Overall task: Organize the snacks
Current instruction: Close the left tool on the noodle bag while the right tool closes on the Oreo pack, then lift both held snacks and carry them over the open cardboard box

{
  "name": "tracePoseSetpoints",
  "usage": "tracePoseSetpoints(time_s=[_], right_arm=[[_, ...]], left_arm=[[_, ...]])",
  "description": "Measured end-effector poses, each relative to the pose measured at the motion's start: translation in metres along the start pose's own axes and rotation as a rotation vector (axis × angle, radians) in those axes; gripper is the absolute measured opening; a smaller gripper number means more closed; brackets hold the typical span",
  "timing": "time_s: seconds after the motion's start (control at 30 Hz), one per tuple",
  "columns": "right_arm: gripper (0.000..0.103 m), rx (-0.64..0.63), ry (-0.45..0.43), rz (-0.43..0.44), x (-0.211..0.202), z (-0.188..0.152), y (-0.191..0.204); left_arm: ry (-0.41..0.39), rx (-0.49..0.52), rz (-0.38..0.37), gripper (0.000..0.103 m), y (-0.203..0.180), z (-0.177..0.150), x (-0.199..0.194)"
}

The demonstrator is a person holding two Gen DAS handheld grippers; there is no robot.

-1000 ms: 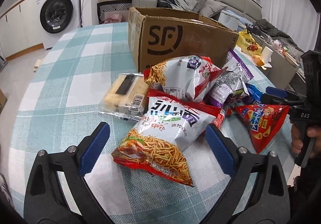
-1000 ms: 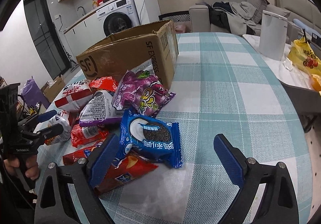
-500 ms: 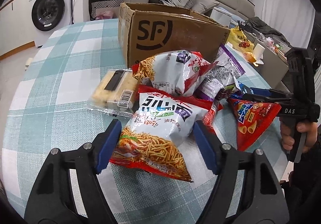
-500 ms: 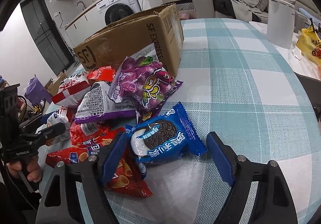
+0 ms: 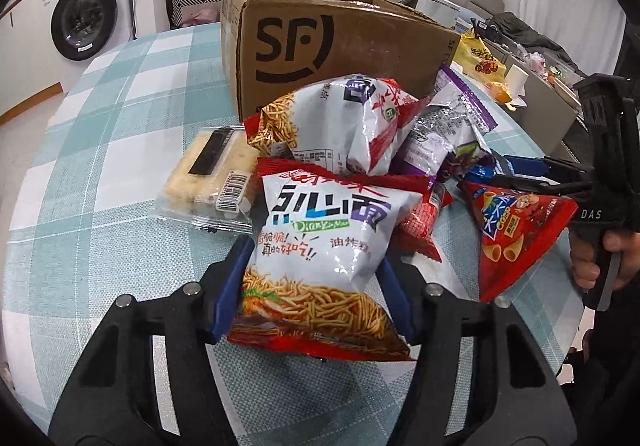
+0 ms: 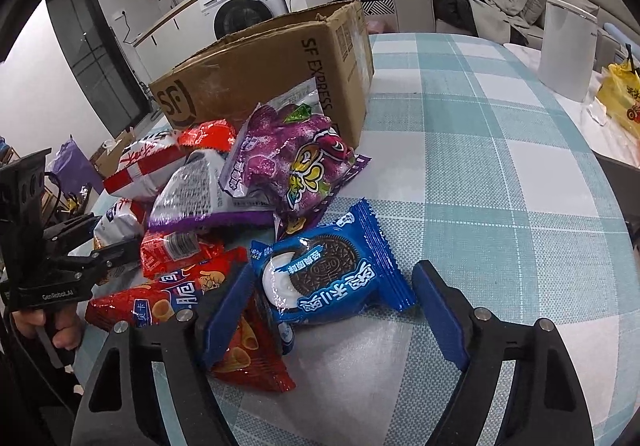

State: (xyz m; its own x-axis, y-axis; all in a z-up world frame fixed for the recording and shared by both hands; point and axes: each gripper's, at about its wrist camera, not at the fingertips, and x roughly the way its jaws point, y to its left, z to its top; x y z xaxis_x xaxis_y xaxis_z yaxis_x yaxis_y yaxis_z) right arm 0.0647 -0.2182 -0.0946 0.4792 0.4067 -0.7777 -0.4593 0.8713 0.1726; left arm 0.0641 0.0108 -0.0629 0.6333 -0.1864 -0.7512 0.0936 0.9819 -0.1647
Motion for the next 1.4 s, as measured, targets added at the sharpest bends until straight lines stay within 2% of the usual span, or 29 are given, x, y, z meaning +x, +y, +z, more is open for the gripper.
tracePoseSetpoints(time_s=[0.2, 0.3, 0.43, 0.9, 1.4], right_arm=[[0.07, -0.039, 0.013, -0.021, 0.0, -0.001, 0.002], [0.054, -0.069, 0.016, -0.027, -0.001, -0.002, 0.004], [0.047, -0.074, 0.0, -0.026, -0.003, -0.003, 0.004], [0.045, -0.052, -0.118, -0.017, -0.034, 0.0, 0.007], [0.045, -0.058, -0.225, 0.011, -0.065, 0.011, 0.022]], left_arm=[[-0.024, 0.001, -0.026, 0.054, 0.0, -0.002, -0.006], [-0.044, 0.005, -0.032, 0.053, -0.002, -0.002, -0.01], [-0.063, 0.001, -0.041, 0.053, -0.003, -0.004, -0.016], [-0.136, -0.006, -0.061, 0.053, -0.007, -0.007, -0.052], [-0.24, -0.025, -0.036, 0.053, -0.012, 0.006, -0.089]])
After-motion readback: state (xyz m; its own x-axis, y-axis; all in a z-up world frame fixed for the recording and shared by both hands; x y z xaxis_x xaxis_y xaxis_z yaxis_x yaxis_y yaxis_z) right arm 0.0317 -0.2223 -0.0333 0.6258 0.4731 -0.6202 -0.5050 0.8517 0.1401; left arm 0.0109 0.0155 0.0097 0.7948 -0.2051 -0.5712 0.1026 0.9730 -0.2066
